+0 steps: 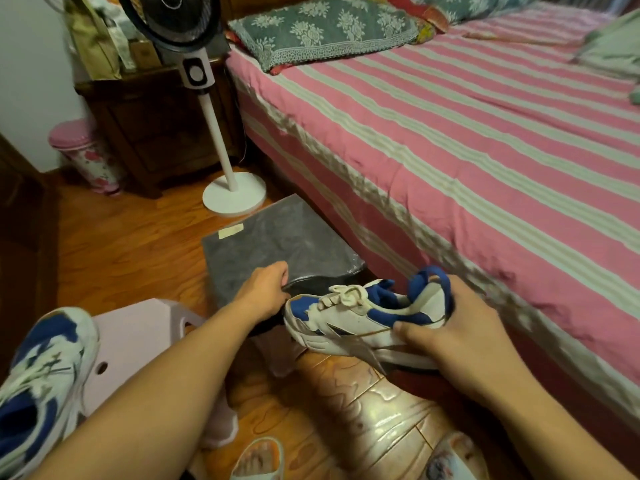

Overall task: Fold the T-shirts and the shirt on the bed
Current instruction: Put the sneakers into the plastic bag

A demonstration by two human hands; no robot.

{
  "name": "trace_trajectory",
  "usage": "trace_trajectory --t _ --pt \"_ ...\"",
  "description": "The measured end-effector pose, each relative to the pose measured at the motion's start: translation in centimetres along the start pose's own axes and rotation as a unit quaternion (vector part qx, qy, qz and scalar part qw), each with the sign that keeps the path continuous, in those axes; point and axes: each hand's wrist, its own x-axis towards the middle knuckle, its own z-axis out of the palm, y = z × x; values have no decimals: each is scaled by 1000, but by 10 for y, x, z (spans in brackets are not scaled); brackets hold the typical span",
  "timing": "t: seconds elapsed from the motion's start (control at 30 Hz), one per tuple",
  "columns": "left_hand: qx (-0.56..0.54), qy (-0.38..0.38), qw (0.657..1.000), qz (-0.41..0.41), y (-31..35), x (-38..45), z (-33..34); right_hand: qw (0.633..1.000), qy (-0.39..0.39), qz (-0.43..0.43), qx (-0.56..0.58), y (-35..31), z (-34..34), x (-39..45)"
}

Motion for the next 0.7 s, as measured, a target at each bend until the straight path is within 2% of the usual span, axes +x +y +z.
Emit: trace_trajectory --t 0.2,0.33,0.4,0.53,0.63,0.7 --pt "-40 -19 999 23 7 -17 -14 997 63 34 0 0 26 0" --pt "-99 66 992 52 25 -26 -24 999 39 13 30 -7 55 -15" --pt "-91 102 987 90 33 -28 -30 997 47 3 53 -5 72 -16" --pt "-78 143 977 135 42 -33 -44 990 101 -32 97 -2 99 -5" --pt "-109 181 962 172 57 -37 -53 989 96 -58 96 0 126 10" --pt "-87 167 967 172 65 -39 -54 990 95 -67 79 -3 145 28"
